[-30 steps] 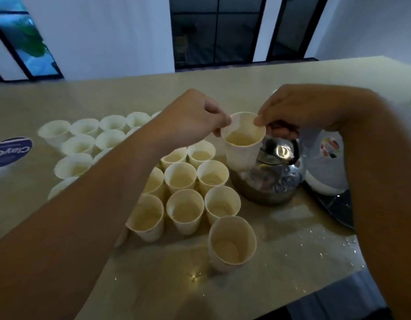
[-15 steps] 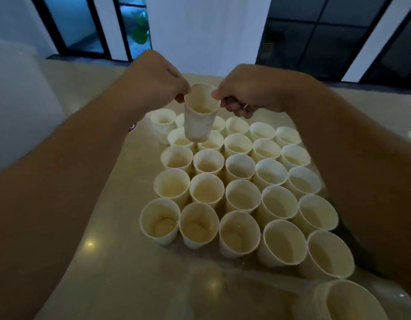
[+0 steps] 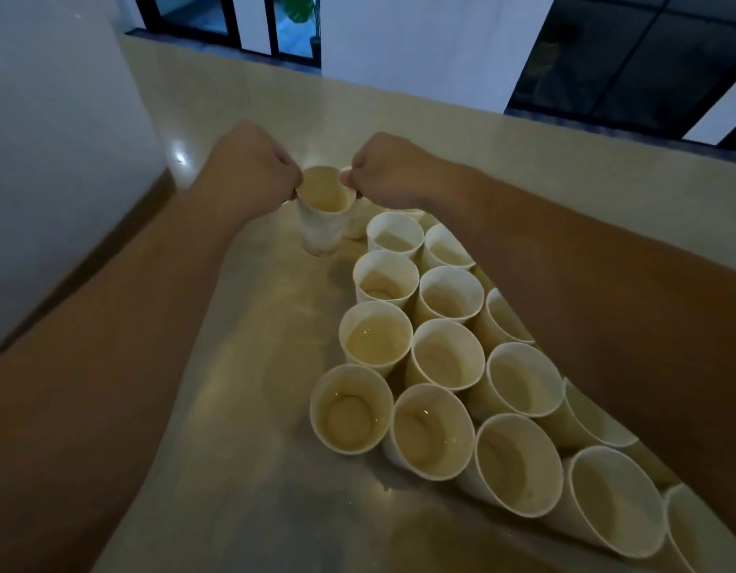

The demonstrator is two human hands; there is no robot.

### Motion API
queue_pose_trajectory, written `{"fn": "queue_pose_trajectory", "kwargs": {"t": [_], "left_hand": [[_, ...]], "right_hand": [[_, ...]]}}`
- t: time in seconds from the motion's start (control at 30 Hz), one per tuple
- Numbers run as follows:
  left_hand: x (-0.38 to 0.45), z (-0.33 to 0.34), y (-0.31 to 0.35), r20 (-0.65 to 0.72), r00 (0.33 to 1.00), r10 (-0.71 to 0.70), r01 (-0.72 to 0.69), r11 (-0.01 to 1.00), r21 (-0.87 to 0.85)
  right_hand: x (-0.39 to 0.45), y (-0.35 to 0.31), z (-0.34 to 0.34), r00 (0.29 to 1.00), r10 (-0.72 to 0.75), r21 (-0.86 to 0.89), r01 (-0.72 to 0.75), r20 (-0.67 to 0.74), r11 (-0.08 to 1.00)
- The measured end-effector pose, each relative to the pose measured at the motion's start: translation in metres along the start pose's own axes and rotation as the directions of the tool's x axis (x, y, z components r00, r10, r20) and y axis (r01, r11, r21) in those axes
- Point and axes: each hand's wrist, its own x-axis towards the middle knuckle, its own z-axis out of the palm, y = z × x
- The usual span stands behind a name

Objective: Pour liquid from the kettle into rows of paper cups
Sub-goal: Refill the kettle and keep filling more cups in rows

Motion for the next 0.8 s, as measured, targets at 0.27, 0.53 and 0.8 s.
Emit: {"fn": "queue_pose_trajectory", "kwargs": {"t": [0.27, 0.53, 0.8], "left_hand": [[0.008, 0.036, -0.034, 0.088, 0.991, -0.100, 0.105, 0.993, -0.050], [0.012, 0.046, -0.036, 0.118, 0.988, -0.094, 0.110, 0.985, -0.133], [0.016, 0.054, -0.033, 0.168, 0.979, -0.114, 0.142, 0.975, -0.168]], "right_hand": [[0.015, 0.021, 0.037, 0.996, 0.060, -0.010, -0.061, -0.071, 0.998], [0.025, 0.032, 0.048, 0.985, 0.131, -0.071, -0.139, -0.115, 0.988], [0.026, 0.038, 0.047, 0.972, 0.156, -0.138, -0.181, -0.176, 0.974]]}}
